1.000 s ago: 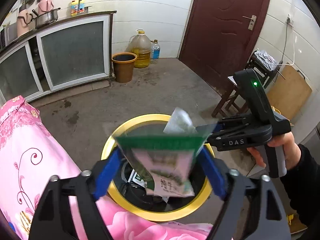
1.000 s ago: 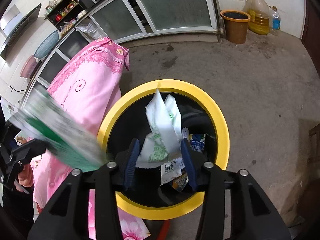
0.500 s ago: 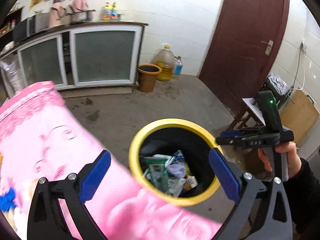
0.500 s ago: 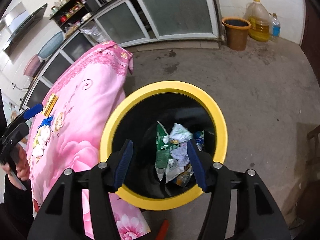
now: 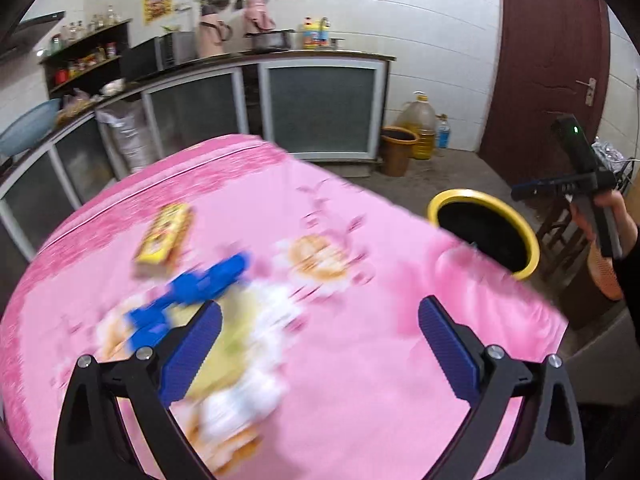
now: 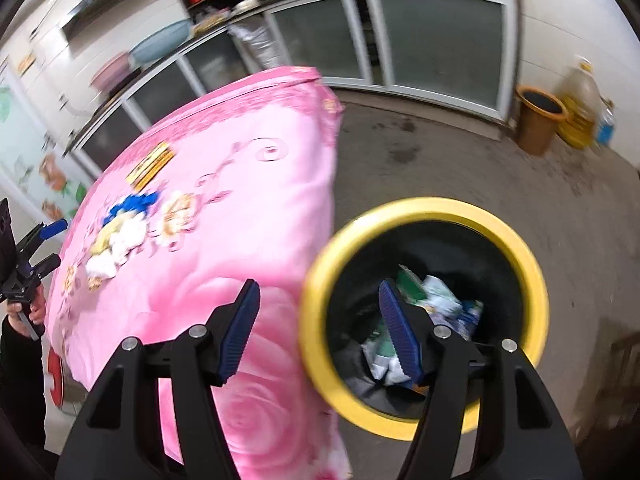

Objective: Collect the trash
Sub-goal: 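Swing both tools back toward the table, then grasp the blue glove with the right tool while the left tool grasps the white tissue bundle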

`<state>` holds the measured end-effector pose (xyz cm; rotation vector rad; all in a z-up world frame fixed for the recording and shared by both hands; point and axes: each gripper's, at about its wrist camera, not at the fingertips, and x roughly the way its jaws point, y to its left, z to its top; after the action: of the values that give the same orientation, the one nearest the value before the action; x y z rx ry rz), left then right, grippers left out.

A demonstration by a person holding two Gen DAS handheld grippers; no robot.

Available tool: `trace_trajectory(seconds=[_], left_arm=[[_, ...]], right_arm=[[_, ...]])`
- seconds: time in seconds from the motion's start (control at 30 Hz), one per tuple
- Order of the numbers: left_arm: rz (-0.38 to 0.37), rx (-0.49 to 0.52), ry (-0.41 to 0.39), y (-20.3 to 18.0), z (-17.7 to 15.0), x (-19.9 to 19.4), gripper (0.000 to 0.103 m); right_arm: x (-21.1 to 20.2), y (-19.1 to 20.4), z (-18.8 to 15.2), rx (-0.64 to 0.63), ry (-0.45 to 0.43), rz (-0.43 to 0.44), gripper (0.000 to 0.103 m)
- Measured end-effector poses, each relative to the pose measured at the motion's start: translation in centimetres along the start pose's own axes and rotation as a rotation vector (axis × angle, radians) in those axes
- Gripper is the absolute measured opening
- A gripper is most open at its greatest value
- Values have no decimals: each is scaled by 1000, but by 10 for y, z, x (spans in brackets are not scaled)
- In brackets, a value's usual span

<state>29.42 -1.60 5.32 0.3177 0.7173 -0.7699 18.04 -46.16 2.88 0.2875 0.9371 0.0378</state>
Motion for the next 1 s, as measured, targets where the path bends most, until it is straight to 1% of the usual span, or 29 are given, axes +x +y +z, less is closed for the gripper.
trace_trajectory(seconds=[0.07, 0.17, 0.33, 0.4, 0.5, 0.57, 0.67, 0.73, 0.8, 0.9, 1.0], left_arm=[[15, 4, 6, 12, -16, -13, 95], [11, 12, 27, 24, -39, -25, 95], [4, -3, 68, 38, -71, -23, 95], [-2, -19, 73, 42, -76, -18, 95], [-8, -58, 77, 49, -78, -7, 95], [-34, -101, 78, 54, -77, 0, 95], [-73, -137, 86, 57, -75, 11, 95], [-89, -156, 97, 59, -75, 18, 95], [-106, -173, 105, 61, -76, 23, 95], [-118, -214, 121, 65, -78, 31, 95], [-125, -254, 135, 70, -81, 37, 95]], right_arm=[[8, 24, 6, -49, 13, 22, 59], [22, 62, 14, -125, 36, 62, 60], [50, 120, 28, -231, 73, 128, 59], [63, 145, 34, -271, 88, 157, 59], [81, 182, 46, -346, 106, 173, 59], [93, 204, 56, -380, 116, 184, 59], [111, 237, 75, -440, 129, 193, 59], [127, 265, 89, -497, 152, 199, 58], [138, 286, 96, -548, 163, 191, 58], [161, 316, 109, -630, 192, 172, 54], [187, 339, 115, -690, 254, 145, 54]])
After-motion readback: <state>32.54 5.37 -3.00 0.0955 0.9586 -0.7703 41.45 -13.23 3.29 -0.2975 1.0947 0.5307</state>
